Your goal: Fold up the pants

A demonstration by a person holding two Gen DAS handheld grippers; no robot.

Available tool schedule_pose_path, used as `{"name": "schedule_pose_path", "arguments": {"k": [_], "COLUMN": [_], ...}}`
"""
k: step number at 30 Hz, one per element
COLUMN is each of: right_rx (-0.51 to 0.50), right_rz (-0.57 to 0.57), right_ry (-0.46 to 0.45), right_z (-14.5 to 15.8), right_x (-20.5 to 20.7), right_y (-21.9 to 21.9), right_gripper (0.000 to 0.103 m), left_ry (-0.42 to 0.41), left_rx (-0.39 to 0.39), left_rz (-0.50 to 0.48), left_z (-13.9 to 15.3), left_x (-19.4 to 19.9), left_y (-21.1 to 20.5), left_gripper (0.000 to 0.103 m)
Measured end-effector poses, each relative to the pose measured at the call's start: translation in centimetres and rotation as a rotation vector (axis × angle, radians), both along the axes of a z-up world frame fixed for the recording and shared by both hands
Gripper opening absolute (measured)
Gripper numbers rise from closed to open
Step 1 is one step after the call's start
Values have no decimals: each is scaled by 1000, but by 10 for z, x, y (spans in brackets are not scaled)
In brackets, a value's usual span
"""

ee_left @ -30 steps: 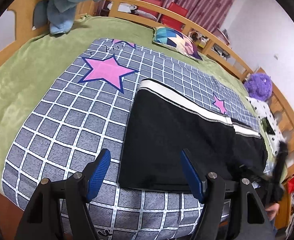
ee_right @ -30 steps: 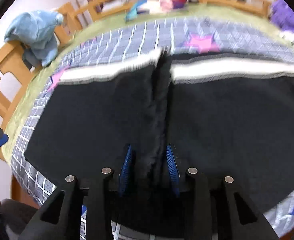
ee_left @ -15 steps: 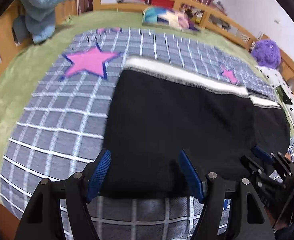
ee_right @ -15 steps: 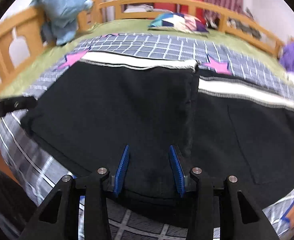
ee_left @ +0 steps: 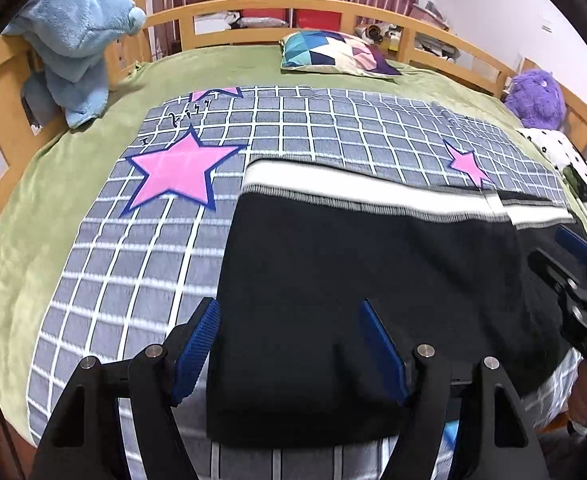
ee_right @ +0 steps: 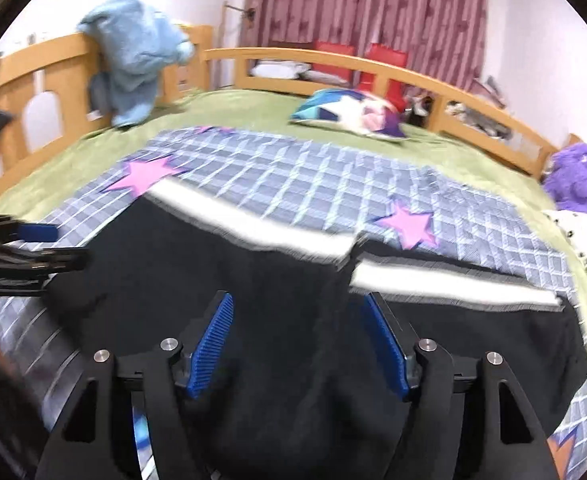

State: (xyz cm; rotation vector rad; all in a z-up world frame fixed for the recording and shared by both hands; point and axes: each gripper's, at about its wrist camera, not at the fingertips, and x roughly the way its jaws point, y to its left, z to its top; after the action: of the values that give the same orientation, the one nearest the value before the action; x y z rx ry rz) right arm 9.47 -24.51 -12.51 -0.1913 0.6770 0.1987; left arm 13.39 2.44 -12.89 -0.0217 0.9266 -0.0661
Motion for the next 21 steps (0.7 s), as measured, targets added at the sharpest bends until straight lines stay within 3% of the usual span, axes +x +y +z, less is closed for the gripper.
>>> {"name": "schedule_pose_path", "arguments": {"k": [3,4,5,6,7,10,13,16,21], "right_rx": [29,37,37,36,33,76,20,-35,101], "right_rz": [-33,-35,-34,-38,-50,-84,-76,-88,-78], "right_ry": [60,98,145,184,209,158,151,168,52], "right_z": [-6,-13,-23,-34,-42,-47,-51,-52,-21], "right_x": [45,57,71,84,91,100,108,98,52], "right_y": [-8,-9,-10,-12,-14,-23,-17,-19,-33], "right_gripper": [66,55,26,22,22,21,22,42,45], "left_ry": [24,24,33,57,85,180,175,149,124], "left_rx": [6,0,-3,-8,-14,-18,-12,-32,-23], "left_rz": [-14,-2,14,20,17,10,14,6,-7], "left_z": [0,-4,-12,-22,-32,-57,-58,-52,-45], "left_x": [31,37,41,44,47,57,59,56,47], "left_y": [-10,-11,-10,-8,-6,-4,-6,-5,-1], "left_gripper": [71,71,71,71,70,70,70,70,70]}}
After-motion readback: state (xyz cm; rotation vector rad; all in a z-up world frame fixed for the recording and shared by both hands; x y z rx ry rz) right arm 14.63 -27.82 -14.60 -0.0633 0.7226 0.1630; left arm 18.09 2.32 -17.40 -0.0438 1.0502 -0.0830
